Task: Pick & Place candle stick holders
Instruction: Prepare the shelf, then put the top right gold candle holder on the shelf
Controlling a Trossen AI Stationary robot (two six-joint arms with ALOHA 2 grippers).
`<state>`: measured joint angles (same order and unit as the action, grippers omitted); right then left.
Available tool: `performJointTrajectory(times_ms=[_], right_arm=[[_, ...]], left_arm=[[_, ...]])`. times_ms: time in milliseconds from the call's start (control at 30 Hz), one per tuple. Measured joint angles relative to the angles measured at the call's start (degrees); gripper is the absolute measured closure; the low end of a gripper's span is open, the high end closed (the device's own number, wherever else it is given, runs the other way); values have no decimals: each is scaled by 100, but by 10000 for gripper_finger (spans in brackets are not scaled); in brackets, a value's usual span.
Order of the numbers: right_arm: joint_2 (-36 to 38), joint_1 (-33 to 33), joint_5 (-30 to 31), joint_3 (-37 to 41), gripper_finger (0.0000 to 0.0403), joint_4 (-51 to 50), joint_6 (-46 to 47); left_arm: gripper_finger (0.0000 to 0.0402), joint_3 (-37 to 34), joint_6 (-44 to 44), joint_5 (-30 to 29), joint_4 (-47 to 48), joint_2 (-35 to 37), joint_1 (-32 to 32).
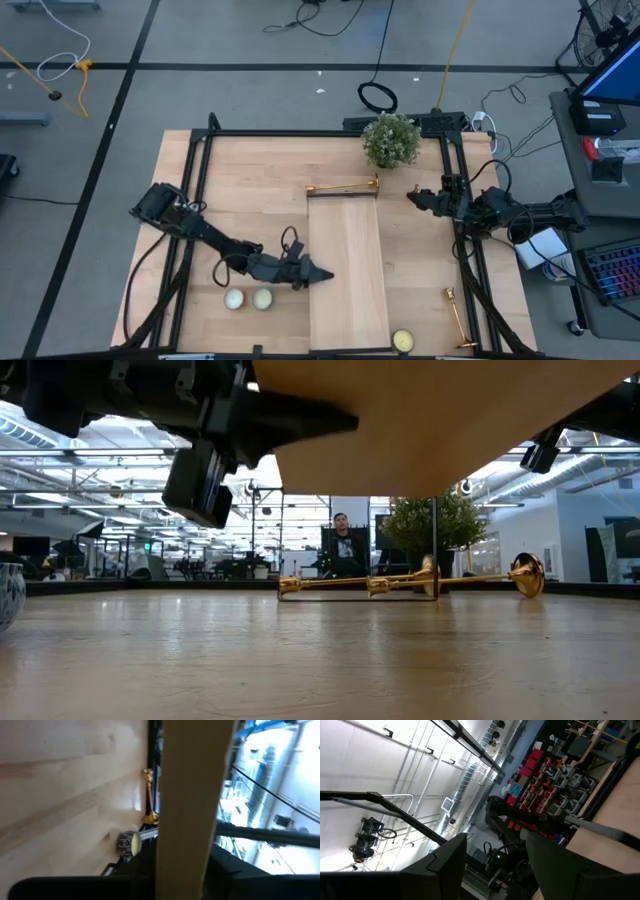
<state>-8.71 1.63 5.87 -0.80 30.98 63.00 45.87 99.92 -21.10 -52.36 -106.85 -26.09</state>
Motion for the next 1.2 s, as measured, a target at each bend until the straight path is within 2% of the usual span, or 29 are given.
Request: performJointTrajectory(times_ms=[167,333,400,533,667,800,967,1200], right_arm=[[-2,0,0,0,199,0,-9],[-1,0,0,0,199,-9,-13],[0,0,-2,0,199,-39,-19],[0,0,-2,0,199,-151,-11],[0,-2,-7,0,199,-272,-8],[0,-1,-43,0,199,-349,49],[-2,0,-511,0,199,-438,158],[0,0,-926,0,200,-329,552]], left_arm=[[187,6,264,153,391,9,126],[76,-18,-112,316,591,170,189],[44,-22,-229,370,743,388,216],[12,-22,-443,461,1915,1212,216],[10,-15,-492,457,3534,2257,153],[32,-15,-483,422,4692,3251,-33],[86,-15,-491,889,4874,3955,-325],[196,-15,-351,2254,4915,3980,-679]])
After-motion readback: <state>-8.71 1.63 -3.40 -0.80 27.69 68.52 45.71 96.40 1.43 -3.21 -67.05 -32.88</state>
